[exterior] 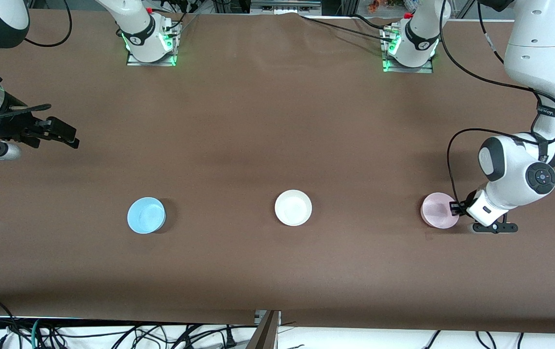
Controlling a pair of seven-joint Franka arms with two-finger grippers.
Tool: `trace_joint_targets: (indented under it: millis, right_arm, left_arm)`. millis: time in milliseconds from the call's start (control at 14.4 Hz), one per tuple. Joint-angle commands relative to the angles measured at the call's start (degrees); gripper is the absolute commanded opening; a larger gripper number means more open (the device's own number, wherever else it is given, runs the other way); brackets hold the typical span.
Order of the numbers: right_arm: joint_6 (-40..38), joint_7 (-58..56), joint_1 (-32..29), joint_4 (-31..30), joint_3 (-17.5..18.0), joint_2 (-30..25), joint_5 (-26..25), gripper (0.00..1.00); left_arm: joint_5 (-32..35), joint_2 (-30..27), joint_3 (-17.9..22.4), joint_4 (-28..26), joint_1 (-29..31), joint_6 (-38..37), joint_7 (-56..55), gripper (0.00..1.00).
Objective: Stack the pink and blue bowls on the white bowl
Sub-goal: 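Lower the left gripper onto the pink bowl rim and close it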
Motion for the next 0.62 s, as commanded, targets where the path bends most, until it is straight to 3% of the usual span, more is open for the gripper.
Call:
trace_joint_targets:
  millis: [0,554]
  right_arm:
    - [-0.05,-0.68,-0.2,0.12,0.32,-0.58,0.09,1.0]
    - [-0.49,-0.68,-0.2,0.12,0.32,-0.66,0.18,1.0]
  left_arm:
    - [-1.44,-1.05,-0.3,-0.77,0.38,0.41,2.03,0.26]
    - [-1.44,-1.93,-0.3,-0.94,0.38,-0.03,2.03,0.21]
